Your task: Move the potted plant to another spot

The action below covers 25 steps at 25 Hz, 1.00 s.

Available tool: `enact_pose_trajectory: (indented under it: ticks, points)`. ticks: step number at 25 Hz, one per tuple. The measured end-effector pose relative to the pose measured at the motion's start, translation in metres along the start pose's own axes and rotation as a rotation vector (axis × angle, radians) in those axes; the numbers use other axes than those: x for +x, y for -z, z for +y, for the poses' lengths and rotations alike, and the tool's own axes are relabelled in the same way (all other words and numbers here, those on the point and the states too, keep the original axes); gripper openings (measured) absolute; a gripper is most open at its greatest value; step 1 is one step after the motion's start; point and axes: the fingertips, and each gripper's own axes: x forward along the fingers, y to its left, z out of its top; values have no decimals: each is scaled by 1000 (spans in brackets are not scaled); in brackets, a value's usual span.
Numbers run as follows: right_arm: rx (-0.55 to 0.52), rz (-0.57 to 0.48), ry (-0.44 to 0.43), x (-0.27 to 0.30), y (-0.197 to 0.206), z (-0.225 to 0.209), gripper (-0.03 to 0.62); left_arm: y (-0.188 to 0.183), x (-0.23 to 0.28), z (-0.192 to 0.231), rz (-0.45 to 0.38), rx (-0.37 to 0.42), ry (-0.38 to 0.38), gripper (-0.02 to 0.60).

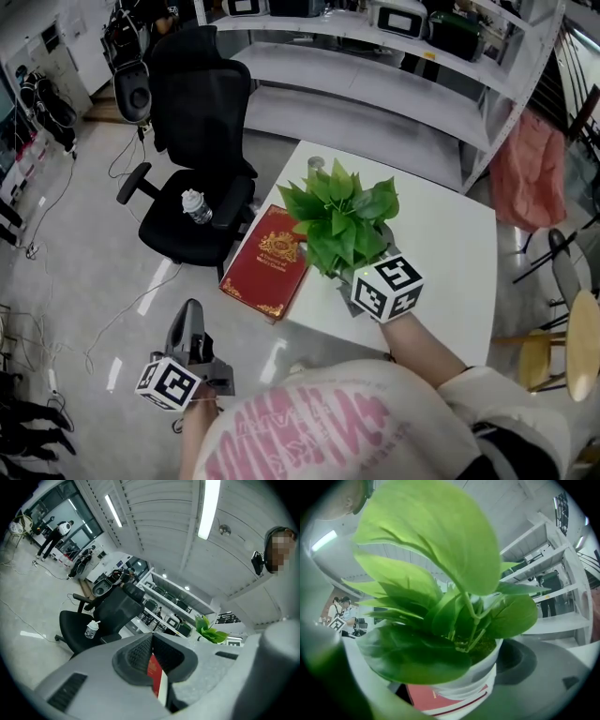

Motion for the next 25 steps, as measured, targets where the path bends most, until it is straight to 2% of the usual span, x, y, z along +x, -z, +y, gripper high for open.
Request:
enact_pose_trajectory:
  ticks: [3,9,11,17,22,25]
  points:
    - [0,-8,35,1,-2,-7,566,-1,3,2,10,-1,18,3]
    - [-6,19,84,4,-1,-20,566,-9,16,-2,33,50,32,3]
    - [-1,26,92,9,0,-22,566,-13,22,-2,30,43,49,3]
    - [-45,35,107,27,-6,-26,567,-36,29,-5,-17,89,65,3]
    - [-23,57,106,51,-6,-32,568,-41,47,0,75,82,118,3]
    - [-35,62,114,65,-6,-36,568,-50,57,-1,76,89,144,3]
